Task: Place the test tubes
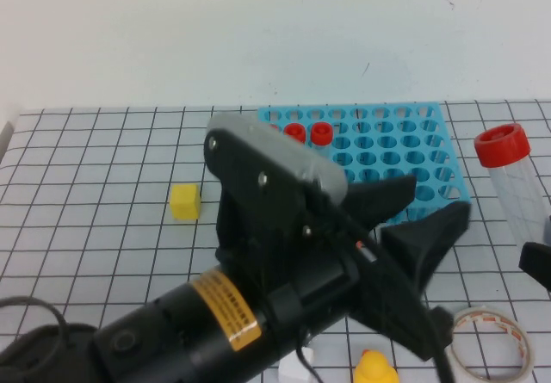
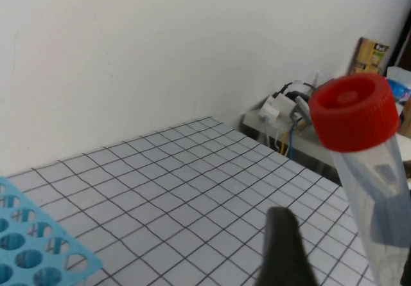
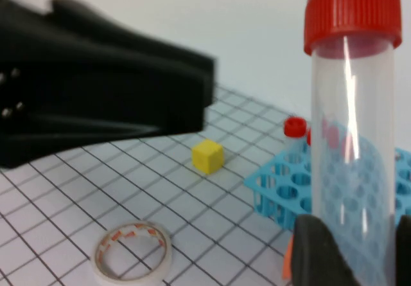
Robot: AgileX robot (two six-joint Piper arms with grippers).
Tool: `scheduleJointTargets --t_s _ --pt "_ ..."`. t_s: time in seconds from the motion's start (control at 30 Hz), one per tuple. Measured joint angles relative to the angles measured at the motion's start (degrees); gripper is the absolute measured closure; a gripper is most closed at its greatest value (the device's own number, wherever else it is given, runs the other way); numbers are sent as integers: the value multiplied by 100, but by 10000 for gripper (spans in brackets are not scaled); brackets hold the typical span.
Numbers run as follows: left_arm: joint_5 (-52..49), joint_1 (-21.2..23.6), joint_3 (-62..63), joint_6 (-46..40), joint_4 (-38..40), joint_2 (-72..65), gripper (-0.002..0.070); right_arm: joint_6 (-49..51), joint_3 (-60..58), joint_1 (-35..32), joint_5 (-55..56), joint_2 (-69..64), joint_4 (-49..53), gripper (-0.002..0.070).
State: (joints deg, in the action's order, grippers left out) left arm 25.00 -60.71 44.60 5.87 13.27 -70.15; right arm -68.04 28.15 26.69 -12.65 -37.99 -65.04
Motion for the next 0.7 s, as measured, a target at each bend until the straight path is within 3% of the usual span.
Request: scheduleJointTargets --t_s 0.07,0.2,0.4,0.7 --pt "-180 0 165 268 -51 0 266 -428 0 0 -74 55 -351 449" --pt "-334 0 341 980 -464 -12 205 -1470 0 0 -294 91 -1255 449" --pt "20 0 353 1810 -1029 -12 192 -2367 0 0 -410 99 -1968 449" --pt "673 0 353 1977 -1083 -12 208 -2527 0 0 -750 99 -2043 449"
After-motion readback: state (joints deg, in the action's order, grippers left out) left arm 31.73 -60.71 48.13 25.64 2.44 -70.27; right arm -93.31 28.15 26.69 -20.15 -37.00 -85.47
